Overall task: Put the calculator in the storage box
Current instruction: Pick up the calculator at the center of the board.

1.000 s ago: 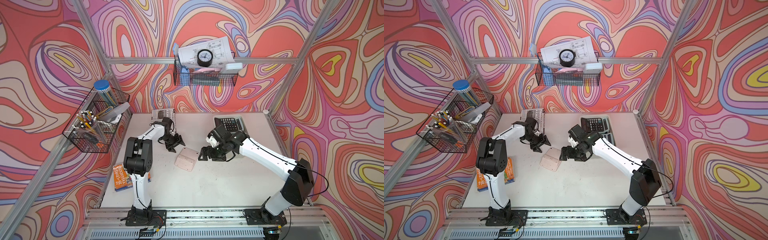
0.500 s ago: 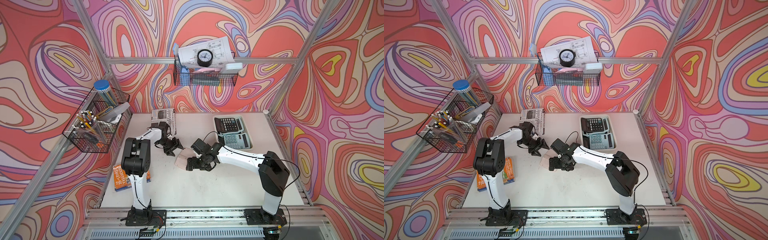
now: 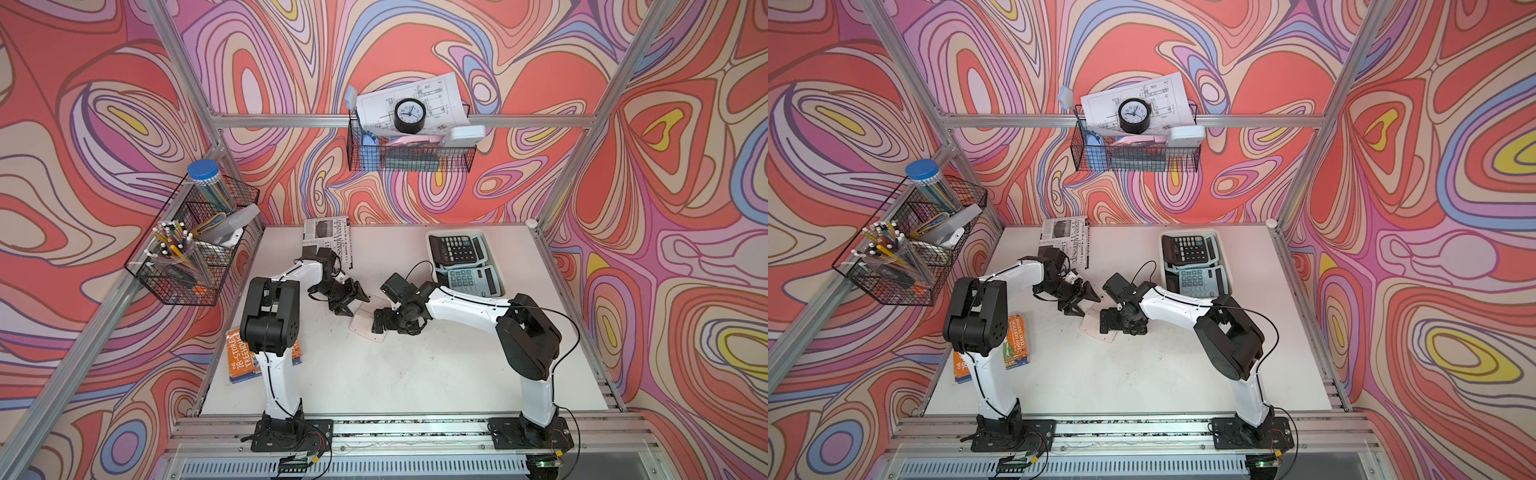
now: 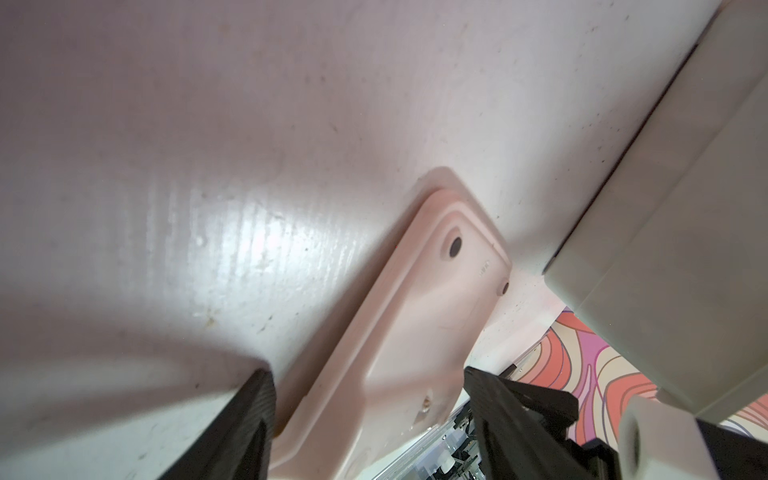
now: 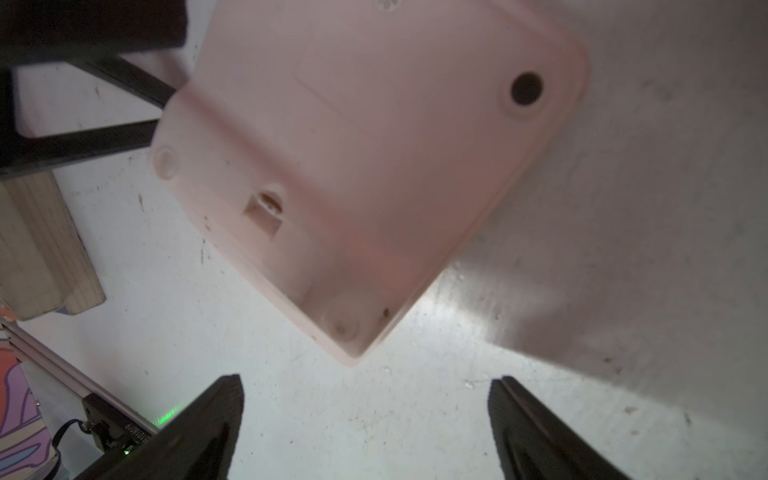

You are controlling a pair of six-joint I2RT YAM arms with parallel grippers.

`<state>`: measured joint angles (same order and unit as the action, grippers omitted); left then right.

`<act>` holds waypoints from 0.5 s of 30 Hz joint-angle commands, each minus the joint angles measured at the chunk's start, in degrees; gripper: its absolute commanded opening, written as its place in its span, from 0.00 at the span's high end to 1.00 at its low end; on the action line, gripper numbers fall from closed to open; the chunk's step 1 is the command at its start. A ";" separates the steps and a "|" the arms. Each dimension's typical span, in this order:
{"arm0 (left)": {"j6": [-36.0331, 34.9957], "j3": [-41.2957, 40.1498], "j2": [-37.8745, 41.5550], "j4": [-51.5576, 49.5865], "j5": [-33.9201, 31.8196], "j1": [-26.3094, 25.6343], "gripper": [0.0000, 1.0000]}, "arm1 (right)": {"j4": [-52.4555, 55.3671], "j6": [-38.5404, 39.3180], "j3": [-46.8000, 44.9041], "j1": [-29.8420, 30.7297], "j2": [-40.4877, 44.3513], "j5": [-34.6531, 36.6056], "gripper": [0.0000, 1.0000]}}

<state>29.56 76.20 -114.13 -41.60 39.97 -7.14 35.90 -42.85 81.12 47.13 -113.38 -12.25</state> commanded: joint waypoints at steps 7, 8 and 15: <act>-0.61 -3.14 -4.44 0.37 -1.98 -0.16 0.30 | -8.96 -2.80 -2.37 -2.91 -4.31 -6.59 0.14; -0.64 -3.53 -4.35 0.68 -1.53 -0.20 0.30 | -9.62 -2.99 -2.33 -3.01 -4.62 -7.13 0.15; -0.18 -6.49 -3.84 2.38 1.69 -0.16 0.30 | -13.43 -4.50 -0.37 -3.99 -6.82 -10.72 0.26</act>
<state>29.65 74.15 -113.75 -39.40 42.87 -6.00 23.88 -46.44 80.12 43.42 -117.69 -21.32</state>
